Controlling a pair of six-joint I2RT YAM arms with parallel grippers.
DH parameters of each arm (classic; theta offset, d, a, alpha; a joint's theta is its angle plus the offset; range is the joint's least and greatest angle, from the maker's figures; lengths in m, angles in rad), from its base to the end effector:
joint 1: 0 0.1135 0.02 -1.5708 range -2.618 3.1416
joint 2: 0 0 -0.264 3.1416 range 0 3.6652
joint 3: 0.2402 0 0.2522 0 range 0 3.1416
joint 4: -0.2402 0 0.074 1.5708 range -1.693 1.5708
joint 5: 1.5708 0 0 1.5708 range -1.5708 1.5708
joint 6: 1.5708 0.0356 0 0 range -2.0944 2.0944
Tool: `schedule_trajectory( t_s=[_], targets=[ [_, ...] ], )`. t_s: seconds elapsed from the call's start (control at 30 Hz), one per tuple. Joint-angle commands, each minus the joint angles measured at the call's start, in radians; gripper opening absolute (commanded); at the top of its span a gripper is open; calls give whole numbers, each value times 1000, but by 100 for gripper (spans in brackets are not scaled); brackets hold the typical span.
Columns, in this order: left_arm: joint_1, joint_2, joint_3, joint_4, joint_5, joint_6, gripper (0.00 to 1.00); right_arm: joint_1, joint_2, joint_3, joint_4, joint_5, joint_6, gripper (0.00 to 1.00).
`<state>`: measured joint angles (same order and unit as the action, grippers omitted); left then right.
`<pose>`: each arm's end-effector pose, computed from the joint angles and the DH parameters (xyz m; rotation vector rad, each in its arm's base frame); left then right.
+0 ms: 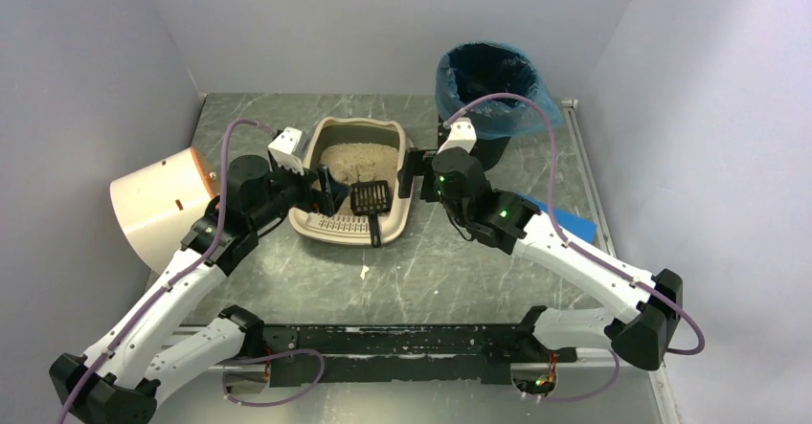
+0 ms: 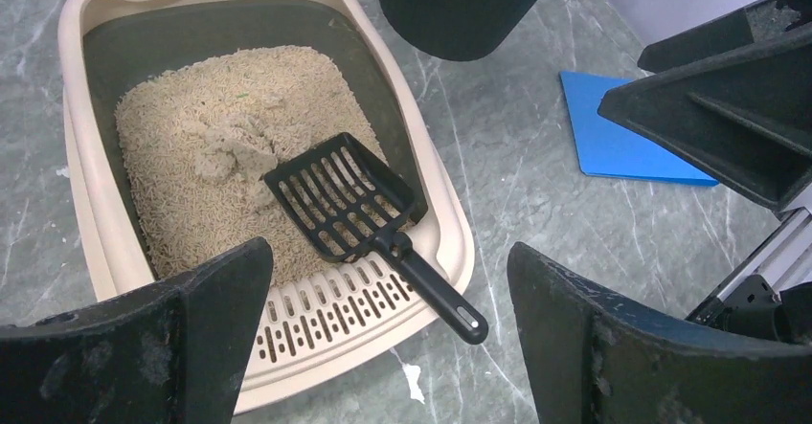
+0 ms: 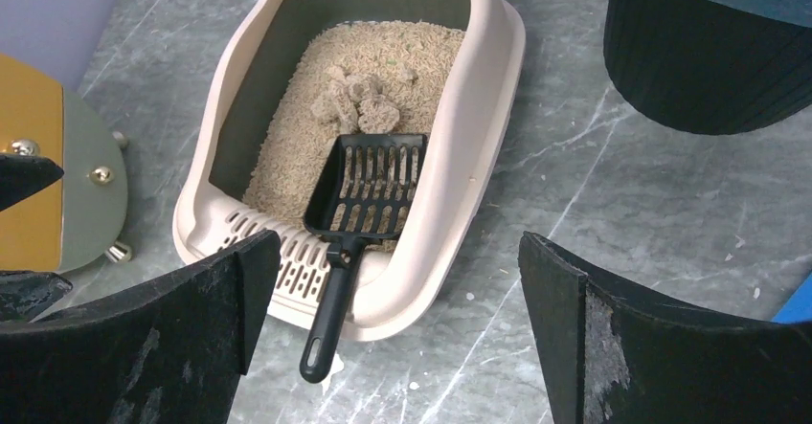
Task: Clean the litter box
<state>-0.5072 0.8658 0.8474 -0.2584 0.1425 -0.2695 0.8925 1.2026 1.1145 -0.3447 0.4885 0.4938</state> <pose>0.1724 -0.1016 0.3402 0.3263 1.8704 -0.6676 0.1824 0.1997 0.3538 -0.0815 1.9724 0.4229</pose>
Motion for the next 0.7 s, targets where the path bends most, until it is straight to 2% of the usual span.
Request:
schedule_trajectory(
  t_s=[0.0, 0.2, 0.37, 0.53, 0.67],
  targets=[
    [-7, -6, 16, 25, -18, -4, 97, 7, -6, 10, 2, 25, 30, 100],
    [-7, -14, 13, 12, -82, 11, 97, 11, 52, 62, -83, 17, 64, 100],
    [-7, -41, -12, 29, -106, 12, 97, 10, 42, 43, -81, 32, 67, 100],
    [-7, -50, -22, 16, -127, 28, 97, 10, 28, 21, -47, -22, 35, 100],
    [-7, -59, -11, -8, -141, 44, 97, 12, 68, 53, -108, -75, 60, 100]
  ],
)
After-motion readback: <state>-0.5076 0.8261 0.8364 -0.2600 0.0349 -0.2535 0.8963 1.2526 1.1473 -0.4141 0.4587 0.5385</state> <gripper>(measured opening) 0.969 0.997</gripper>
